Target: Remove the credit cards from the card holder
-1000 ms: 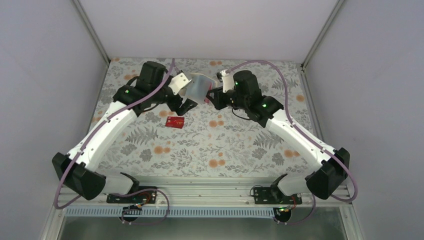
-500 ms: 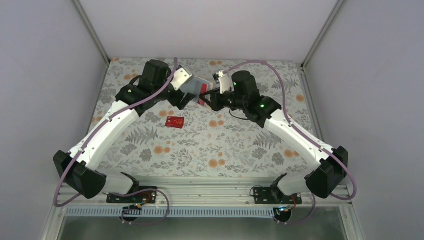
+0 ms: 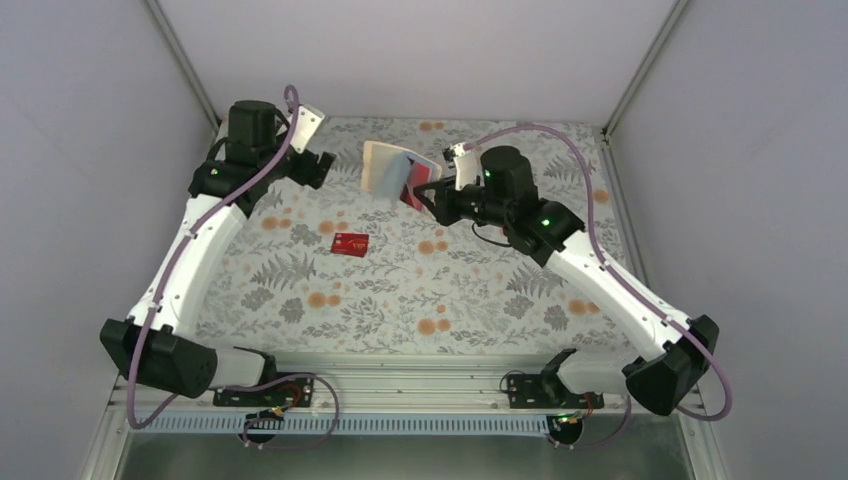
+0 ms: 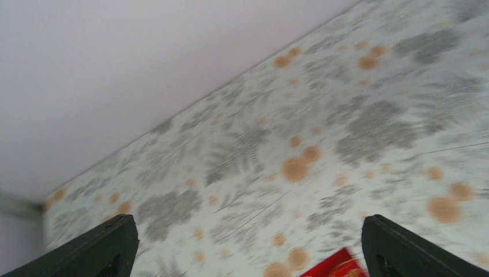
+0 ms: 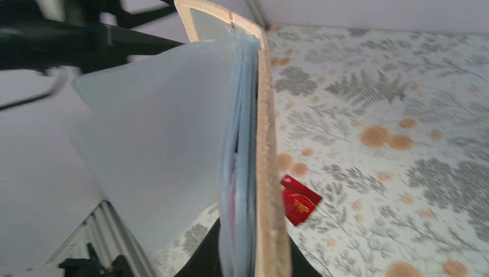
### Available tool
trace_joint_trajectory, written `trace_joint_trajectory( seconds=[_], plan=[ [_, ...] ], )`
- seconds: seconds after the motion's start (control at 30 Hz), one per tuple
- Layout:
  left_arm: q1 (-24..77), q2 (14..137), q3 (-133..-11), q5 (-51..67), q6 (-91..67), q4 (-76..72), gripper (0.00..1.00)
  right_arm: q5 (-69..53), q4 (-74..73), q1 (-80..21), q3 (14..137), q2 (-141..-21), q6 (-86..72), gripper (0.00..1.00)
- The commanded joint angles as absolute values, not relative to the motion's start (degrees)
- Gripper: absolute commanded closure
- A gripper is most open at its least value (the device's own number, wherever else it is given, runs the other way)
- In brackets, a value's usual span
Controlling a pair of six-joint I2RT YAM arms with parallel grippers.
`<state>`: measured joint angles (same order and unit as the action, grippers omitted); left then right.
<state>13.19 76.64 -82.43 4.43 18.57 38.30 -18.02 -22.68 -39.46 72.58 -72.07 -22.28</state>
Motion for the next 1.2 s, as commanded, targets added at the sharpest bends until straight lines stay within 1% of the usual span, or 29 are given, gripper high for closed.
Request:
trace_joint_trajectory(
  seconds=[0.0,0.13,0.2,0.27,0.33,0.4,0.43,0.47,0.57,0.6,0.67,0.7,0.8,0.9,1.0,1.07,1.17],
  plan=[
    [14.44,72.22,-88.51,22.33,22.99,42.58,0.08,-10.88,-27.27,-39.29,75.8,-75.09,-21.37,0.96],
    [22.5,71.45,-92.83,37.59,25.63,49.68,0.35,-10.87,-26.85,-39.33,77.06,-77.35,-20.96,0.96],
    [26.03,72.53,-93.02,46.89,26.46,52.43,0.41,-9.98,-27.21,-39.27,78.11,-79.04,-20.79,0.96],
    [28.97,73.79,-91.94,54.17,27.4,53.36,0.42,-6.08,-28.99,-39.35,79.96,-81.69,-20.87,0.96],
    [31.18,75.43,-90.81,53.89,26.49,52.09,0.44,-1.82,-31.63,-39.73,82.66,-84.44,-21.08,0.96],
    [32.06,77.24,-89.82,50.97,25.06,50.66,0.51,2.98,-33.28,-40.8,84.9,-86.12,-21.49,0.96],
    [32.08,78.09,-89.3,49.67,24.8,50.21,0.56,7.06,-34.74,-41.58,86.47,-87.03,-21.84,0.96],
    [32.08,78.92,-88.79,48.34,25.08,50.05,0.58,13.24,-37.72,-42.56,88.92,-88.73,-22.05,0.96],
    [31.83,79.44,-86.52,44.83,25.69,49.61,0.58,30.19,-51.79,-42.08,97.11,-98.28,-23.3,0.96],
    [31.71,78.78,-85.61,43.77,25.34,48.81,0.58,32.58,-56.6,-40.47,98.88,-101.78,-24.05,0.96],
    [31.12,77.58,-83.96,41.74,25.1,48.35,0.57,31.87,-62.19,-36.25,99.17,-106.55,-24.68,0.96],
    [30.75,76.88,-83.41,40.98,25.32,48.51,0.56,31.17,-62.42,-35.16,98.25,-107.92,-24.67,0.96],
    [30.21,75.29,-81.71,37.62,25.83,48.61,0.54,31.06,-64.14,-34.33,98.58,-111.56,-25.67,0.96],
    [30.13,74.99,-80.41,36.26,25.71,48.69,0.54,27.17,-63.0,-34.68,99.97,-112.73,-24.43,0.96],
    [30.14,75.13,-78.68,37.17,24.92,47.81,0.54,17.39,-54.56,-35.44,96.72,-108.71,-20.84,0.96],
    [30.08,75.91,-78.04,38.84,23.41,46.71,0.54,9.19,-49.93,-35.57,93.85,-105.9,-19.41,0.96],
    [29.95,77.92,-77.5,43.41,20.67,44.82,0.54,3.57,-46.95,-35.6,92.41,-103.61,-18.89,0.96]
  ],
)
